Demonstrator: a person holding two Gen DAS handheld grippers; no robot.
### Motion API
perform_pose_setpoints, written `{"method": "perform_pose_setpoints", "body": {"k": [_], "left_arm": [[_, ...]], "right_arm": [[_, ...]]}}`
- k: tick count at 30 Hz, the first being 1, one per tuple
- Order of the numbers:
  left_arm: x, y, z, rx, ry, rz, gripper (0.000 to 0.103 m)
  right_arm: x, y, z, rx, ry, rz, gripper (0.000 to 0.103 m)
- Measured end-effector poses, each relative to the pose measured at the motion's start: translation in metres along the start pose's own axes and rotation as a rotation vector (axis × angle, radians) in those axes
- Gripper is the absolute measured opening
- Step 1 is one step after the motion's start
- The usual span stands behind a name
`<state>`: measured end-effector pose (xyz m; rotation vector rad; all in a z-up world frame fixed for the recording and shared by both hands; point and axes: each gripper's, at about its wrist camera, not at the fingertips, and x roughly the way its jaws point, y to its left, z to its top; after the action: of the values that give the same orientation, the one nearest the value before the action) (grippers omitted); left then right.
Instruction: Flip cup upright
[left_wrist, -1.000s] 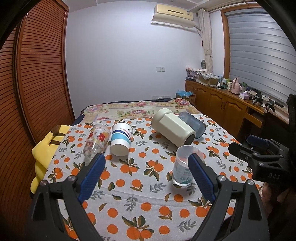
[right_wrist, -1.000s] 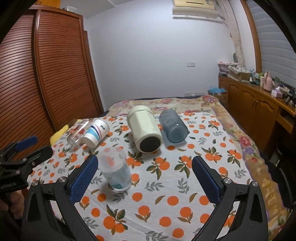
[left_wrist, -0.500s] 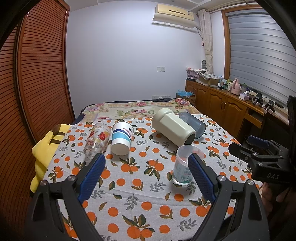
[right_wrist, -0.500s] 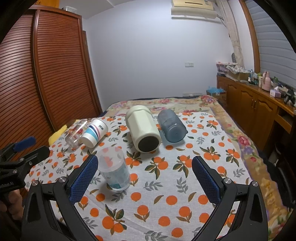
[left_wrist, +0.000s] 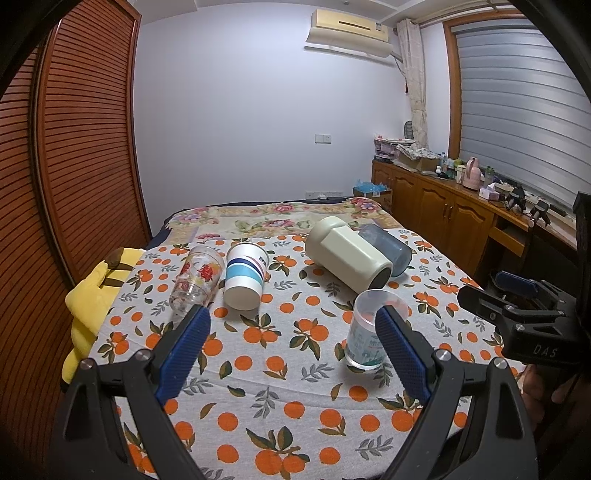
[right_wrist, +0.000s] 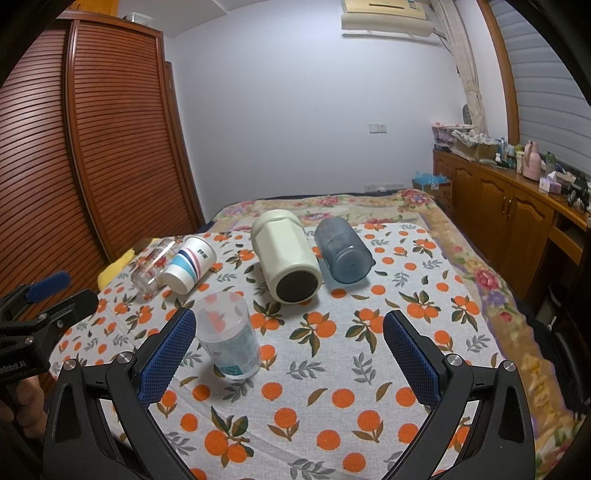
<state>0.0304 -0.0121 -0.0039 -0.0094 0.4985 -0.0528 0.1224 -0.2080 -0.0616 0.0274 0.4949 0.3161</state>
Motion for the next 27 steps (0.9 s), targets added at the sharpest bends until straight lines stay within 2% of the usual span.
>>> {"method": "perform_pose_setpoints", "body": {"k": [27], "left_arm": [[-0.0051,0.0013,0.0046,0.005,-0.012,0.0,0.092]], "right_arm": [[-0.0002,-0.0002,-0.0005,0.002,0.0,0.0,0.103]]}}
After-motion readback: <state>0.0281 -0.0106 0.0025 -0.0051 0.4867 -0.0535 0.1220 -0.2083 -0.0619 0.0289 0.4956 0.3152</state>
